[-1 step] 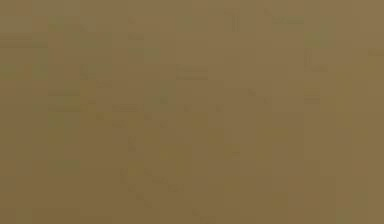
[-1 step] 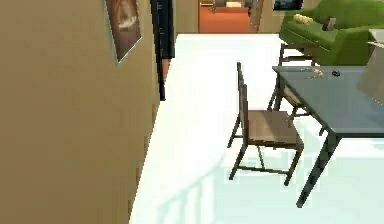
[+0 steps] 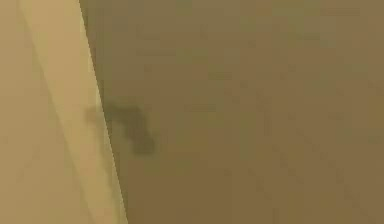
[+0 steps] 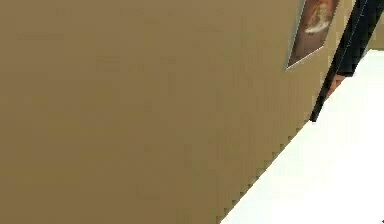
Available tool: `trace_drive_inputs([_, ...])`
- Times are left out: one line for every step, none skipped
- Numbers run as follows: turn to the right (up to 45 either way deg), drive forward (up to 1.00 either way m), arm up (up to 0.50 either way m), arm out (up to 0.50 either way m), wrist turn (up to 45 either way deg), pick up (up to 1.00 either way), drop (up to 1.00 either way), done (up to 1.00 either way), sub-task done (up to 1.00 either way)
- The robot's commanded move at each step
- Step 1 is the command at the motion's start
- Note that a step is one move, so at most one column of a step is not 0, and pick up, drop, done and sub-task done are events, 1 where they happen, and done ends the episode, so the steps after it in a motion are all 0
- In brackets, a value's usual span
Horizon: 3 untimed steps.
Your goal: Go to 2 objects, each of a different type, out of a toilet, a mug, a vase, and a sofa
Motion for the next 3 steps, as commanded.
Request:
trace_drive_inputs([-45.0, 0.00, 0.00, 0.00, 0.0, 0.00, 0.00, 0.00, 0.00])
trace_drive_inputs([-45.0, 0.00, 0.00, 0.00, 0.0, 0.00, 0.00, 0.00, 0.00])
trace_drive_inputs([-42.0, 0.00, 0.00, 0.00, 0.0, 0.00, 0.00, 0.00, 0.00])
